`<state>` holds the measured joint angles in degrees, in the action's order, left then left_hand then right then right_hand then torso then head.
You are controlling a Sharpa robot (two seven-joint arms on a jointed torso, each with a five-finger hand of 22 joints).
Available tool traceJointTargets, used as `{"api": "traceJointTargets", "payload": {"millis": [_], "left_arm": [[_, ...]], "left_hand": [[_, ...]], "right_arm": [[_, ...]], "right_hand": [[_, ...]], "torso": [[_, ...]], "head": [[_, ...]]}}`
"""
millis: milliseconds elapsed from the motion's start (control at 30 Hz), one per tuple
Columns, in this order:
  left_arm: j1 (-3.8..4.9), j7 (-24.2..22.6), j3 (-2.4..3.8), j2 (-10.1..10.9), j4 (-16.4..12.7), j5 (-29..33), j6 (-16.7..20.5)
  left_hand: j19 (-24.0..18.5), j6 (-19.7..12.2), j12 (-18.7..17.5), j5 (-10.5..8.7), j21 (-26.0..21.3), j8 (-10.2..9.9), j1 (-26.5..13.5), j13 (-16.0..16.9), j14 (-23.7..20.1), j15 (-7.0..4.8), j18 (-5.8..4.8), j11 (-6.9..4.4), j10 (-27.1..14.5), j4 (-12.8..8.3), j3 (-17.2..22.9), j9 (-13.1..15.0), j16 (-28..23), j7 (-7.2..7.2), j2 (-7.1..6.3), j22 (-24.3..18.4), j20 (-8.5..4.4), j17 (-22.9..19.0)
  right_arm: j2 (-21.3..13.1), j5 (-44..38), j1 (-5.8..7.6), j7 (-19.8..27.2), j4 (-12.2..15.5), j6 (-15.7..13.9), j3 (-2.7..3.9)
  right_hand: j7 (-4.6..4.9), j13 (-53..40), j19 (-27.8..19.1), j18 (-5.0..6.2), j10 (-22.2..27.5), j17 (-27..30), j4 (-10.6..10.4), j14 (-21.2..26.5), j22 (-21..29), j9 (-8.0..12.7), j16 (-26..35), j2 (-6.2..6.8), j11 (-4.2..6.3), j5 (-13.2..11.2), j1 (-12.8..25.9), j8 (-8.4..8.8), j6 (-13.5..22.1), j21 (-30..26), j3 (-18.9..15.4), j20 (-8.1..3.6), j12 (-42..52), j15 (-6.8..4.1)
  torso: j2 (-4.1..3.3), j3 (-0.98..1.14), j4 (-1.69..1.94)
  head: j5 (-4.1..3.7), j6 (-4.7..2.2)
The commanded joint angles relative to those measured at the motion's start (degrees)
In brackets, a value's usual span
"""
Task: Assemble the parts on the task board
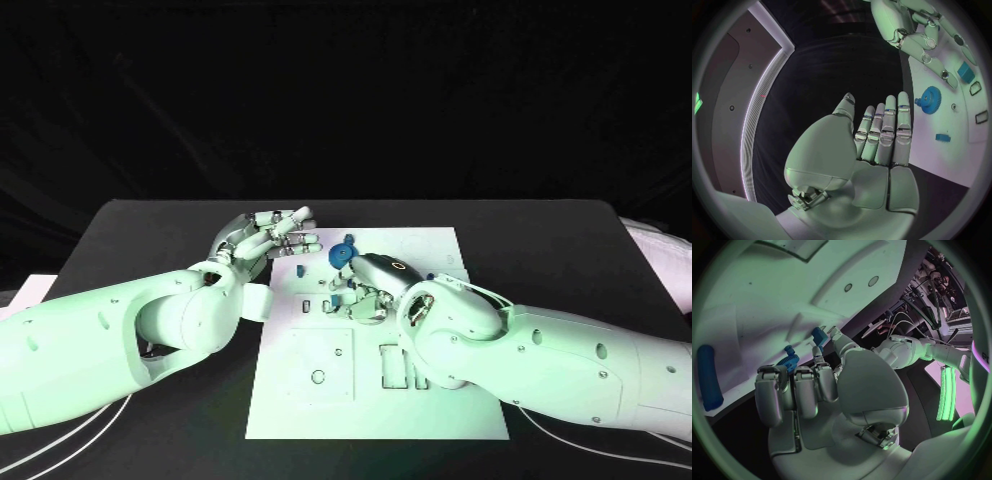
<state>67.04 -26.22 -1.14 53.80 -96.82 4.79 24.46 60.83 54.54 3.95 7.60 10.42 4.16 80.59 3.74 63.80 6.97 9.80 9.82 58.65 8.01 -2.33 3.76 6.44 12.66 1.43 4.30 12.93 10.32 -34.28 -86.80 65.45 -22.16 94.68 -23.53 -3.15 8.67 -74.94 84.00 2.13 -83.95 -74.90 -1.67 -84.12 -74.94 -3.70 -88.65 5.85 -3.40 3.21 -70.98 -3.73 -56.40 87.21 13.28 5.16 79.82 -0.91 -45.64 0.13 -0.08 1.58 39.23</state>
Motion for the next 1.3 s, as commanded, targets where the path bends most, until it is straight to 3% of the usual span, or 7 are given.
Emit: {"api": "traceJointTargets", "payload": {"millis": [33, 433, 533, 667, 867, 1067, 1300], "left_arm": [[0.04, 0.5, 0.04, 0.0, 0.2, -0.1, -1.6], [0.06, 13.8, 0.04, 0.5, 1.6, -13.8, -2.3], [0.07, 22.0, 0.04, 0.6, 2.1, -19.5, -2.8], [0.14, 34.1, 0.06, 0.4, 2.4, -28.1, -7.4], [2.09, 48.8, 0.09, -0.6, 2.8, -43.2, -15.0], [4.53, 57.0, 0.09, -1.4, 2.7, -53.1, -20.7], [6.13, 63.0, 0.05, -3.6, 2.7, -59.6, -24.8]], "left_hand": [[0.9, 0.1, -0.2, -0.15, -0.2, -0.2, 0.2, -0.1, 0.8, -0.09, 0.69, -0.01, -0.2, -0.5, 0.1, 0.0, -0.3, -0.11, 0.76, 0.0, -0.03, 0.2], [19.0, 8.4, 3.3, 0.16, 10.8, 1.3, 2.1, 1.4, 22.6, -7.81, 0.62, -6.4, 16.1, -0.8, 3.5, 0.4, 11.5, -5.01, 2.26, 5.6, -7.62, 10.6], [25.6, 10.3, 6.7, 0.23, 34.5, 1.8, 0.6, 4.4, 24.2, -10.07, -2.27, -8.57, 22.3, 0.2, 5.2, 0.9, 52.6, -6.97, -0.07, 29.9, -10.03, 46.9], [25.6, 13.0, 15.4, 0.18, 51.0, 5.0, -4.7, 12.4, 24.8, -11.16, -4.63, -10.05, 24.8, 3.3, 4.1, 3.4, 72.4, -9.63, -1.17, 48.2, -11.14, 66.9], [22.7, 9.1, 37.2, -1.79, 62.6, 11.1, -11.3, 35.0, 25.1, -11.1, -5.67, -10.54, 16.4, 8.5, -3.5, 10.2, 79.6, -7.86, -0.33, 60.8, -11.18, 75.1], [23.5, 4.3, 38.5, -1.79, 69.5, 16.0, -10.4, 36.2, 25.4, -9.98, -6.62, -9.26, 8.6, 8.5, -6.1, 15.0, 81.3, -7.72, 0.63, 69.8, -10.3, 77.1], [25.2, 1.9, 56.1, -2.55, 74.0, 24.3, -11.5, 52.9, 26.2, -10.89, -7.7, -10.1, 14.4, 8.5, -9.1, 22.4, 83.6, -9.14, 2.07, 76.4, -10.61, 79.7]], "right_arm": [[-1.1, 0.1, -0.1, 2.9, 1.4, -7.2, 0.07], [-10.3, 16.4, 1.79, 21.2, 7.2, -6.2, 0.36], [-14.4, 25.1, 3.22, 26.0, 9.7, -7.6, 0.63], [-18.2, 32.4, 5.81, 24.6, 10.3, -7.4, 0.84], [-22.0, 35.4, 9.04, 21.4, 7.8, -5.9, 0.94], [-22.9, 33.2, 9.87, 19.0, 6.5, -3.1, 0.95], [-22.9, 30.4, 10.11, 16.6, 5.7, -0.2, 0.95]], "right_hand": [[-0.03, -9.6, 2.3, -0.56, -1.5, -11.7, 0.1, -5.1, -8.1, -0.1, 0.3, 0.33, -0.24, 0.2, -0.2, 0.07, 0.4, -0.1, -0.4, 0.35, -0.1, 0.34], [0.15, -9.1, 2.2, -0.53, -0.9, -12.0, -0.3, -5.2, -8.0, -0.2, 0.2, 0.22, -0.44, 0.1, -1.3, -0.04, 1.2, -0.2, -2.5, 0.52, -1.1, 0.52], [-0.01, -8.9, 2.1, -0.5, -0.8, -11.9, 0.1, -5.1, -7.9, -0.3, 0.2, -0.59, -0.26, 2.5, -2.6, -0.33, 0.3, -0.3, -2.9, 0.45, -1.3, 0.39], [-0.22, -8.9, 2.0, -0.45, -0.9, -11.6, 0.4, -5.1, -7.6, -0.4, 0.4, -1.68, -0.03, 4.8, -3.7, -0.68, -0.8, -0.4, -2.8, 0.28, -1.2, 0.19], [-0.39, -9.5, 1.9, -0.39, -1.4, -11.4, 0.5, -5.0, -7.4, -0.5, 0.5, -2.51, 0.09, 4.9, -3.9, -1.09, -1.8, -0.5, -2.9, 0.18, -0.1, 0.09], [-0.59, -11.5, 2.4, -0.6, -3.2, -12.6, 0.3, -5.3, -8.3, -0.6, -0.1, -2.51, 0.25, 5.0, -3.5, -1.43, -2.6, -0.1, -3.7, 0.04, 3.6, -0.06], [-1.61, -12.0, 2.5, -0.6, -3.4, -12.5, -0.2, -5.3, -8.4, -1.3, 0.0, -3.25, 1.09, 8.9, -3.0, -3.0, -5.3, -0.1, -4.4, -0.52, 4.4, -0.74]], "torso": [[0.05, 0.01, -0.08], [0.19, 0.09, -0.11], [0.34, 0.19, -0.49], [0.75, 0.22, -0.98], [1.42, 0.33, -1.36], [1.45, 0.55, -1.76], [1.71, 0.77, -1.76]], "head": [[0.08, 0.06], [0.25, 0.55], [0.49, 0.6], [0.88, 0.77], [1.61, 0.72], [2.12, 0.09], [2.0, 0.5]]}}
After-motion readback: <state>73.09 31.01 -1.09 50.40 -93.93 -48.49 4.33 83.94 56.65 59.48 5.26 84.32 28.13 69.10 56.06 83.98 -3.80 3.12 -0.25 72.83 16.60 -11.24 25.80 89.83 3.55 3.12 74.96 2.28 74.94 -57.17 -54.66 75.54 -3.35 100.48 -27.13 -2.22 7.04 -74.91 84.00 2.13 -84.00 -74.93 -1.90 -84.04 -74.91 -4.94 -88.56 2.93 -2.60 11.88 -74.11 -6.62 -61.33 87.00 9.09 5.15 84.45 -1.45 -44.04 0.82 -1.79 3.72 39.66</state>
